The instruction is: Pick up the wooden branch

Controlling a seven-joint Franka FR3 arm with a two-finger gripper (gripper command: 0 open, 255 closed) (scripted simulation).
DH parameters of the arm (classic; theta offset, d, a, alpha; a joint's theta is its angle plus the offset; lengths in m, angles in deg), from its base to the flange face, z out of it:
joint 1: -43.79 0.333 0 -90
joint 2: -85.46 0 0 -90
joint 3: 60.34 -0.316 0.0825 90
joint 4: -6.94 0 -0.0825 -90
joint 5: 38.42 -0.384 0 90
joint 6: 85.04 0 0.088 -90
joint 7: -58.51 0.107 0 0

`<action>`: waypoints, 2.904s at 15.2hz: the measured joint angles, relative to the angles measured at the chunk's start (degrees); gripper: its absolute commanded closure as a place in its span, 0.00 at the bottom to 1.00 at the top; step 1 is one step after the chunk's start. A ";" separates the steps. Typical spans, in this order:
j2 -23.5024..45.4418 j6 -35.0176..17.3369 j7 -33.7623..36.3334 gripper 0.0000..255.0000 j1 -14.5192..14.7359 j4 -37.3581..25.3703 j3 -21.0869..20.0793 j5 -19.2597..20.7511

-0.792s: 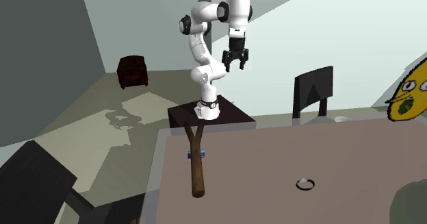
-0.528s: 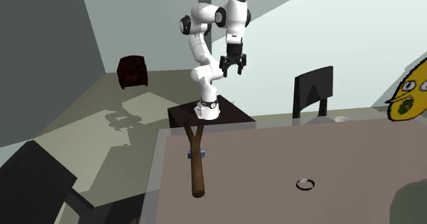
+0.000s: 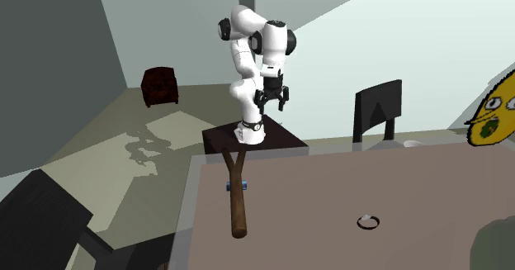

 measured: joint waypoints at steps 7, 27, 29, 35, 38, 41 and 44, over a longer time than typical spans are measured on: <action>9.26 -13.40 -2.80 0.00 -3.15 3.04 6.37 2.65; 44.41 -44.60 -19.04 0.00 -5.45 -1.44 18.85 -11.68; 46.07 -46.20 -20.31 0.00 -5.64 -1.30 18.47 -13.42; 47.26 -47.33 -21.18 1.00 -5.82 -1.25 18.08 -14.79; 47.27 -47.35 -21.16 1.00 -5.81 -1.25 18.08 -14.80; 47.35 -47.37 -21.23 1.00 -5.84 -1.29 18.06 -14.92; 45.79 -45.83 -20.08 1.00 -5.56 -1.41 18.61 -13.14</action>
